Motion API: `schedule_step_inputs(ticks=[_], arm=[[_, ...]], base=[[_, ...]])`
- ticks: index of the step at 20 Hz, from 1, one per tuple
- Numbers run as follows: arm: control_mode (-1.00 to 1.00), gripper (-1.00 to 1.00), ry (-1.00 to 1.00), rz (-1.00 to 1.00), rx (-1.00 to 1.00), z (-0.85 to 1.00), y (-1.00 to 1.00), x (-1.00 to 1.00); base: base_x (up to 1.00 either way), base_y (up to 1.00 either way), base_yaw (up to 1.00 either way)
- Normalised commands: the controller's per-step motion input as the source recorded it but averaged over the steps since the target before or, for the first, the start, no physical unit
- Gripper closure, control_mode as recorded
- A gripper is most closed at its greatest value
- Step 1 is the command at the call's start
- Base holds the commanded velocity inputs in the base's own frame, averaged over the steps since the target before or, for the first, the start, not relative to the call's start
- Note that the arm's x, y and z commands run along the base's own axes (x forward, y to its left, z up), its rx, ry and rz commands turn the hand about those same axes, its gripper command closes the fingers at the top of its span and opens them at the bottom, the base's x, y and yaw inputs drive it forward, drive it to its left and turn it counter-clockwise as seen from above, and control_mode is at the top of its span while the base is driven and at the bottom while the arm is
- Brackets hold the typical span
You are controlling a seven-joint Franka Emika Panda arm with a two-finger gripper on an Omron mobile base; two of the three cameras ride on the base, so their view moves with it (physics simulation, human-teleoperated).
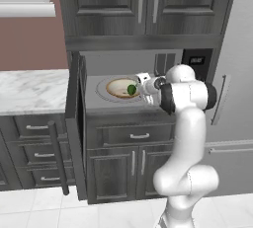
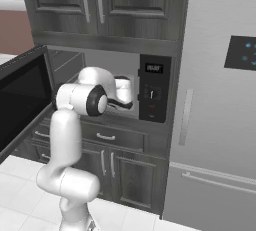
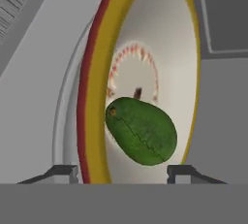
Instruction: Pick the avocado from the sink and place it in the bowl. Then pick the bowl and place it in the microwave. Then close the microwave door and press the start button.
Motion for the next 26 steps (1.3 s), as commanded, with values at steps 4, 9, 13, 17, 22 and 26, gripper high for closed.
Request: schedule_step_inputs(ticks=[4,9,13,17,22,26], arm=[[-1.00,-1.00,0.00,0.00,0.00,0.47,-0.12,-0.64],[-1.00,-1.00,0.00,0.00,0.00,0.33,-0.23,-0.97],[-1.00,-1.00,0.00,0.00,0.00,0.38,-0.03,-1.00],[-1.00,-1.00,0.00,0.00,0.00,0.70,0.00,-1.00],[-1.00,-1.00,0.00,0.00,0.04,0.75,-0.01,-1.00],[-1.00,-1.00,0.00,-0.04,0.03,0.68,0.00,-1.00]], base=[[0.00,0.00,0.00],[0.00,0.00,0.00],[0.00,0.00,0.00],[0.00,0.00,0.00],[0.00,0.00,0.00],[0.00,0.00,0.00]])
